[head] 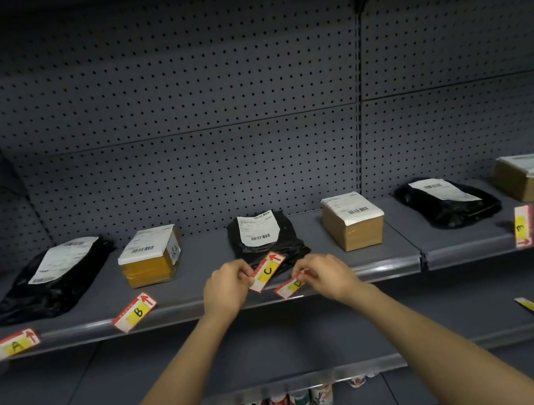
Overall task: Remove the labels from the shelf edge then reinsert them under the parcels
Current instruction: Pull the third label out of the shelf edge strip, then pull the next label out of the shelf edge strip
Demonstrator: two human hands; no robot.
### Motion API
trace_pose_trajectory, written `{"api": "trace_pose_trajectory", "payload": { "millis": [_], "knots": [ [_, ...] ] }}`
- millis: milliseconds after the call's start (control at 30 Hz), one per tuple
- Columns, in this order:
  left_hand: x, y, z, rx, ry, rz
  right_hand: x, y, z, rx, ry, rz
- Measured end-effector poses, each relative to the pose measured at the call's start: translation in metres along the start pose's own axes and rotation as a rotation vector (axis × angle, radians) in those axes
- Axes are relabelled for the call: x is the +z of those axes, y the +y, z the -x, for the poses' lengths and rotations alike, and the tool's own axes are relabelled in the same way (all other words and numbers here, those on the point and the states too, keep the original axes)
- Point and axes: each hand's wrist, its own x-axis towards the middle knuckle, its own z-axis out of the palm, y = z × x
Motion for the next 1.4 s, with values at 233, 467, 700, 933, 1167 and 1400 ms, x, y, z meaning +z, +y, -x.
{"api": "trace_pose_trajectory", "payload": {
  "millis": [233, 467, 700, 933, 1167, 1400],
  "knots": [
    [0.014, -0.006, 0.001, 0.047, 0.01, -0.012, 0.0, 0.001, 0.001, -0.049, -0.045, 0.026],
    [0.021, 0.0, 0.0, 0.11, 0.063, 0.008, 0.0, -0.003, 0.003, -0.036, -0.036, 0.049],
    [0.027, -0.017, 0.005, 0.123, -0.008, -0.242, 0.002, 0.0, 0.001, -0.008, -0.012, 0.053],
    [0.021, -0.012, -0.001, 0.126, 0.03, -0.296, -0.012, 0.021, 0.009, 0.05, 0.051, 0.106],
    [0.014, 0.009, -0.007, 0.314, 0.1, -0.175, -0.047, 0.07, 0.032, 0.21, 0.054, 0.165],
    [0.058, 0.09, -0.005, 0.391, 0.095, -0.095, -0.075, 0.119, 0.051, 0.223, 0.044, 0.218]
  ]
}}
